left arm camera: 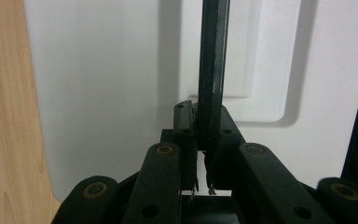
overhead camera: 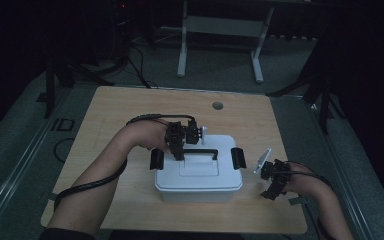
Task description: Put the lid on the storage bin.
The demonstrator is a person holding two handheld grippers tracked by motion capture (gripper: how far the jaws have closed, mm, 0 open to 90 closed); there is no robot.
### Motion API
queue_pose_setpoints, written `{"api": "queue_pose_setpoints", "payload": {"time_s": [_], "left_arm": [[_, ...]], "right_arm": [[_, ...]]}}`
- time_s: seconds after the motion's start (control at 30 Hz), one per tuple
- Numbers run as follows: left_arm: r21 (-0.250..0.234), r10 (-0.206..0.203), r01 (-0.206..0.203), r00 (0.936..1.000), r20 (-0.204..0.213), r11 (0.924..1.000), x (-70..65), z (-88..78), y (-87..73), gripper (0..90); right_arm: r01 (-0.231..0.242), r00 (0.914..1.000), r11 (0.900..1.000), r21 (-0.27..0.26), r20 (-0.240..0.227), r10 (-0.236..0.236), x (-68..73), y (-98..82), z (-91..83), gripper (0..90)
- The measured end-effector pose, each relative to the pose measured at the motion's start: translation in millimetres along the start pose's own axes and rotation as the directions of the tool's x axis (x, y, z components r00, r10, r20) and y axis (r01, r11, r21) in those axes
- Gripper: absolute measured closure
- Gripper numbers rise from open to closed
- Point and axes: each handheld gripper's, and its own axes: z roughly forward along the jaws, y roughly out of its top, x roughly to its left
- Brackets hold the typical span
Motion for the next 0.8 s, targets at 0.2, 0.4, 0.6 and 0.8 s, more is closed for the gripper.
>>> {"api": "queue_pose_setpoints", "payload": {"time_s": [0.2, 0.4, 0.6, 0.8], "left_arm": [[-0.019, -0.018, 0.017, 0.9986, -0.050, 0.9997, 3.2, -2.6, -1.7, 65.3], [-0.067, -0.069, 0.064, 0.9940, -0.084, 0.9957, 5.1, -4.8, -12.5, 21.6], [-0.092, -0.072, 0.066, 0.9953, -0.066, 0.9936, 6.6, -2.0, -24.1, 0.5], [-0.179, -0.110, 0.097, 0.9917, -0.065, 0.9791, 8.7, -3.7, -42.4, 0.5]], "right_arm": [[0.000, 1.0000, 1.000, 0.004, 0.000, 0.000, 0.0, 0.6, 0.5, 14.6], [0.002, 1.0000, 1.000, 0.005, -0.002, -0.002, -0.3, 0.9, 0.8, 14.6], [0.005, 1.0000, 1.000, -0.005, -0.003, -0.005, 0.2, 3.0, -0.8, 14.6], [0.002, 1.0000, 1.000, -0.008, -0.001, -0.002, 0.3, 4.2, -0.2, 14.6]]}}
